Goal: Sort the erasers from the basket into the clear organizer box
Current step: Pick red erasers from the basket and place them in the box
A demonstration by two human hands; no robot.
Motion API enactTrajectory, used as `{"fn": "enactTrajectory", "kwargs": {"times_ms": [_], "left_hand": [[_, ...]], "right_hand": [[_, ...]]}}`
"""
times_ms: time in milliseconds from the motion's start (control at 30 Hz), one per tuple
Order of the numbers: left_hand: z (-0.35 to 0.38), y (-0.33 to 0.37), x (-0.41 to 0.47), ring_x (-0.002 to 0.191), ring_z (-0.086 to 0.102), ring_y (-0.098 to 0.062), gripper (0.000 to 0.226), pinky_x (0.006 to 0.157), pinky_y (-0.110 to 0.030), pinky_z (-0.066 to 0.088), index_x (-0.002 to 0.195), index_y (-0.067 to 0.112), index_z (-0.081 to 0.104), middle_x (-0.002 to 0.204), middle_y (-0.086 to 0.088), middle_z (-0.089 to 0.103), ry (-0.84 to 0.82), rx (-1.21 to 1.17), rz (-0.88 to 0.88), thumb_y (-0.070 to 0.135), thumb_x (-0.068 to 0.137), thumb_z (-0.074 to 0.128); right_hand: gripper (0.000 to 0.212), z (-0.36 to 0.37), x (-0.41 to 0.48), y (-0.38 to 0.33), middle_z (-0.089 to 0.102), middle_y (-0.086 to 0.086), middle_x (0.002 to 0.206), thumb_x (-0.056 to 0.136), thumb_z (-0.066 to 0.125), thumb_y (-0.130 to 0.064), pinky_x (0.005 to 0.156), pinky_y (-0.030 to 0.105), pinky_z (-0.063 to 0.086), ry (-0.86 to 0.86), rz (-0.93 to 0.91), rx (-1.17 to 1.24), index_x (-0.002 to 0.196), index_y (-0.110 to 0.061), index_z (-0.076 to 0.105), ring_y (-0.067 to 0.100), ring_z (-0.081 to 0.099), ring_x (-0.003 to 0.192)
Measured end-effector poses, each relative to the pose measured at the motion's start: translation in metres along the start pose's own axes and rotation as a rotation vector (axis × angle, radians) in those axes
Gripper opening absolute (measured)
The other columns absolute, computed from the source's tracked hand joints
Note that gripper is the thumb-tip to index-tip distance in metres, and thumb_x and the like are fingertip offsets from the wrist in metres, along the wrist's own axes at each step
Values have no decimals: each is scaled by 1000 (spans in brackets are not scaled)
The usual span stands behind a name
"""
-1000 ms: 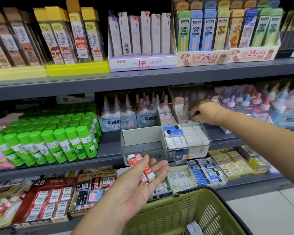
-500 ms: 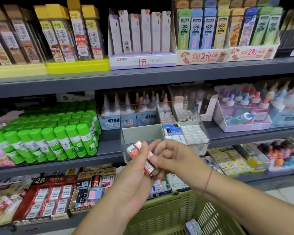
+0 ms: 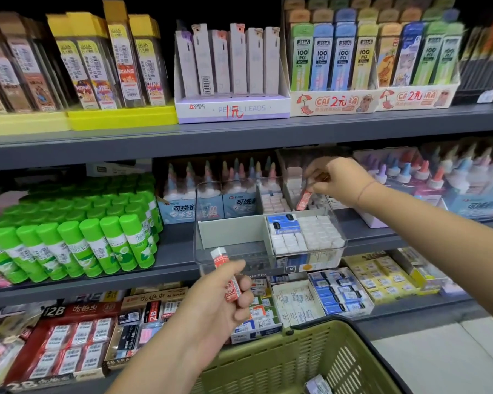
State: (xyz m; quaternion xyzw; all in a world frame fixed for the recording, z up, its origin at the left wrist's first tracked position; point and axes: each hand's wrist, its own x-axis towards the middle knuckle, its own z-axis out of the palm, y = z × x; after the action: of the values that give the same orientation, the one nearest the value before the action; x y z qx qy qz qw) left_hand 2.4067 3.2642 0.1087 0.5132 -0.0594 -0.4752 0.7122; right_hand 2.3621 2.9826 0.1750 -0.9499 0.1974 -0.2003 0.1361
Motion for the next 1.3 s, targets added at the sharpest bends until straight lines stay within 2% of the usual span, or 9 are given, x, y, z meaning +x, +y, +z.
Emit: {"fn": "enactTrajectory", "kwargs": {"times_ms": [133, 267, 400, 533, 633, 733, 867, 1067, 1300], "left_hand": [[1, 3, 0, 50, 38, -12, 15, 38, -21, 29, 87, 15, 38, 64, -4, 47, -59, 10, 11, 18, 82, 52], [1, 2, 3, 52, 39, -14, 9, 41, -24, 30, 89, 16, 37, 66, -5, 47, -47, -13, 0, 24, 94, 38], [-1, 0, 6, 53, 42, -14, 12, 43, -25, 33, 92, 15, 38, 68, -6, 50, -28, -22, 5, 25, 97, 35], [-3, -2, 9, 53, 48, -14, 16, 43, -23, 38, 94, 11, 47, 68, -6, 56, 2, -19, 12, 24, 99, 40], [-3, -4, 10, 56, 55, -14, 19, 47, -24, 41, 94, 9, 55, 70, -6, 62, 42, 1, 8, 25, 97, 47], [-3, -3, 10, 58, 58, -14, 19, 48, -25, 44, 95, 8, 58, 72, -7, 64, 45, -1, -1, 26, 95, 51], [-2, -2, 8, 59, 61, -14, 20, 50, -25, 47, 95, 7, 60, 74, -7, 66, 54, -9, 0, 25, 94, 52], [-1, 1, 3, 60, 62, -15, 19, 50, -25, 48, 98, 7, 60, 76, -8, 67, 42, -28, 0, 24, 95, 51], [0, 0, 4, 56, 62, -13, 26, 46, -22, 48, 94, 8, 62, 72, -6, 66, 21, -22, -3, 26, 77, 61]], "right_hand": [[19, -4, 11, -2, 70, -2, 90, 80, 70, -10, 68, 7, 37, -80, -40, -55, 99, -15, 71, 7, 59, 75], [18, -4, 18, -4, 63, -11, 80, 78, 75, -11, 57, -4, 35, -165, -11, 46, 93, -20, 70, -7, 52, 66], [19, -7, 21, -2, 65, -12, 82, 78, 76, -12, 66, 3, 42, -226, 29, 111, 90, -24, 67, 3, 58, 72], [19, -3, 23, -3, 69, -6, 92, 81, 71, -9, 60, -3, 39, -220, 40, 122, 96, -21, 68, 4, 59, 74], [19, -4, 27, -6, 70, -3, 100, 85, 68, -11, 69, 6, 46, -266, 33, 55, 101, -20, 68, -2, 60, 72], [18, -9, 32, -7, 69, -3, 103, 86, 67, -12, 89, 25, 49, -325, 48, -4, 101, -21, 67, 13, 63, 91], [17, -5, 41, -7, 68, 1, 108, 90, 58, -8, 84, 25, 48, -334, 61, 20, 98, -22, 65, 17, 63, 94], [16, -10, 46, 18, 69, 5, 102, 90, 63, -11, 61, 3, 46, -289, 107, 215, 105, -13, 67, 4, 65, 76], [18, 5, 50, 23, 69, 1, 88, 87, 66, -12, 58, 4, 46, -305, 133, 225, 105, -12, 68, 7, 63, 70]]}}
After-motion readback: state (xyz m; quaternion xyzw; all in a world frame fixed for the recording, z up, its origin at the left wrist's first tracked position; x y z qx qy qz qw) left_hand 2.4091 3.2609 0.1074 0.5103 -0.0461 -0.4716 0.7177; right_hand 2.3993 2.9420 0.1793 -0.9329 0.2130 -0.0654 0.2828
